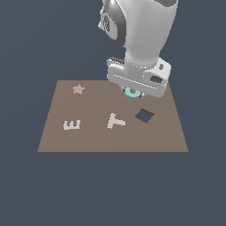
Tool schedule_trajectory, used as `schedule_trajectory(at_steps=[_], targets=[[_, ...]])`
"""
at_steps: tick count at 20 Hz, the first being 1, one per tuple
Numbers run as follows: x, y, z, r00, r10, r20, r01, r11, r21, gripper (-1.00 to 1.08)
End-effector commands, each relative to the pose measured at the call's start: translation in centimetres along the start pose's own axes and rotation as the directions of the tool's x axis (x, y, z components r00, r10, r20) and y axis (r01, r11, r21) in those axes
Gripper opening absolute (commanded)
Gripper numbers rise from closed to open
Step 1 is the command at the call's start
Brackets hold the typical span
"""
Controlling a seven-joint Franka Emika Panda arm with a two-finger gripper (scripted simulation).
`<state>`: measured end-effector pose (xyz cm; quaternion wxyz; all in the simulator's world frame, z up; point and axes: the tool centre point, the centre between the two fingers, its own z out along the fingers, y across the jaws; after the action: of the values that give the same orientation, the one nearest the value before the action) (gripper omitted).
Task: Insert a designated object into the corresponding slot on a board.
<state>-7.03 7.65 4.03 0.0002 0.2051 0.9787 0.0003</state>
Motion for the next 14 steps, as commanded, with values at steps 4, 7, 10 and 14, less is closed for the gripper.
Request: schedule_trajectory(at_steps=[4, 7, 10, 14], targets=[[0.58, -0.02, -0.04, 0.997, -0.083, 0.000, 0.083, 0.997, 0.000, -1.00], [0.74, -0.04, -0.04, 0.995, -0.105, 0.000, 0.105, 0.995, 0.000, -1.00], [0.78, -0.06, -0.05, 0.994, -0.112, 0.000, 0.112, 0.994, 0.000, -1.00], [0.77, -0.08, 0.33, 0.994, -0.108, 0.000, 0.108, 0.994, 0.000, -1.00]])
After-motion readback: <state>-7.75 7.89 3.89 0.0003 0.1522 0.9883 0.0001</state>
